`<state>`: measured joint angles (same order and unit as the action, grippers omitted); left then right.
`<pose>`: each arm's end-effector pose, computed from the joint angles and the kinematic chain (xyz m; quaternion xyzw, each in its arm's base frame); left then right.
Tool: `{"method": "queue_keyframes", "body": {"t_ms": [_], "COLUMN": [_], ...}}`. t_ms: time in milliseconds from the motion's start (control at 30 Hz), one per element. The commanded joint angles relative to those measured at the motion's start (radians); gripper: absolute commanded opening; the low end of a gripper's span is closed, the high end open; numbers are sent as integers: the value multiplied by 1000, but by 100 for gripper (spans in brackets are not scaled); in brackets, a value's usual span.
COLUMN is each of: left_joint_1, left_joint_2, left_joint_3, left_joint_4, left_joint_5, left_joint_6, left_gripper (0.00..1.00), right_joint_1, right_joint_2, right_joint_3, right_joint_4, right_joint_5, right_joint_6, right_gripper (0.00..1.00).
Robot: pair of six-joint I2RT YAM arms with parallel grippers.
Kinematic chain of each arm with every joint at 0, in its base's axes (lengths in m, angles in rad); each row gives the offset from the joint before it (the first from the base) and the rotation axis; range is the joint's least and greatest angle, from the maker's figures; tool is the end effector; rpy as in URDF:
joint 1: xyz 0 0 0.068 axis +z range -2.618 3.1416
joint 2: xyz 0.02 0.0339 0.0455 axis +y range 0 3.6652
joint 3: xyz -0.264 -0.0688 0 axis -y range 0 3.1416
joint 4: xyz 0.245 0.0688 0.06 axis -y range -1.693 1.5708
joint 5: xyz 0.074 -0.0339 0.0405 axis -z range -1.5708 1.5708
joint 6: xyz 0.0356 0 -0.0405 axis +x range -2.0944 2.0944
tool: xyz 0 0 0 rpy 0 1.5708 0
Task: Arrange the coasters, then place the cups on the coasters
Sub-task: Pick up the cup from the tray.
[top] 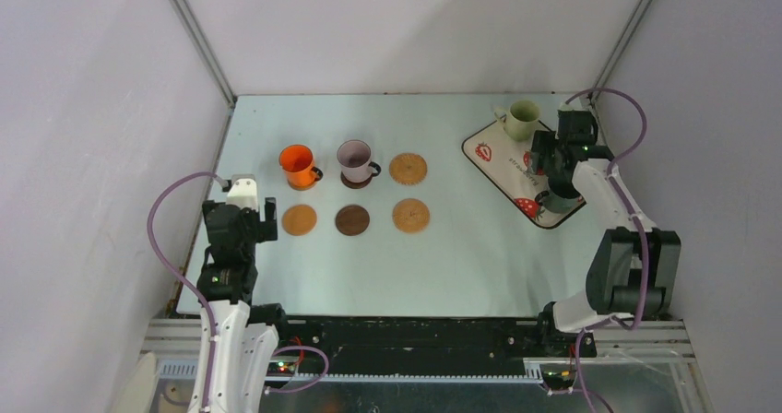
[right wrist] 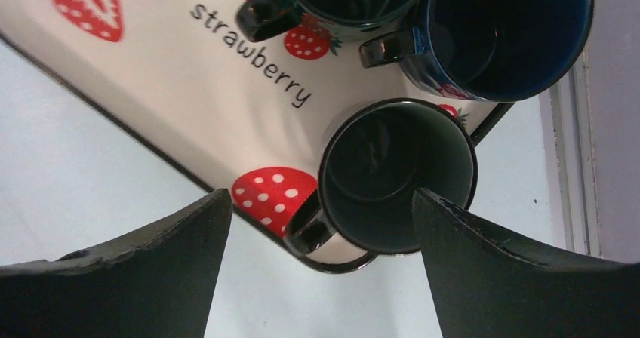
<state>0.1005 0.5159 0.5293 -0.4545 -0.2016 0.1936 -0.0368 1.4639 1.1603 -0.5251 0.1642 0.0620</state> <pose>0.1316 0.0204 0.2605 -0.0147 0.8420 0.1621 0.5144 0.3169 -0.0175 0.2796 0.0756 0.9262 -0.0719 0.3623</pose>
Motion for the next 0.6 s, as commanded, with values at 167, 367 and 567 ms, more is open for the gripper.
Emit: {"method": "queue_keyframes", "body": {"t_ms": [167, 367, 567], "left_joint_1": [5, 5, 4], "left_joint_2": [-16, -22, -24], "left_joint_3": [12, 12, 16], "left_joint_4": [24, 22, 11], "left_joint_5": [7, 13, 35], "left_joint_6": [20, 20, 18], "left_gripper": [98, 98, 98], "right_joint_1": [2, -11, -33], "right_joint_2": [120, 43, 0], "right_joint_3": [6, -8, -34], "right_joint_4": [49, 47, 45], "right_joint_5": [109, 164, 156], "right_joint_6": [-52, -59, -96], "right_gripper": [86, 85, 86]}}
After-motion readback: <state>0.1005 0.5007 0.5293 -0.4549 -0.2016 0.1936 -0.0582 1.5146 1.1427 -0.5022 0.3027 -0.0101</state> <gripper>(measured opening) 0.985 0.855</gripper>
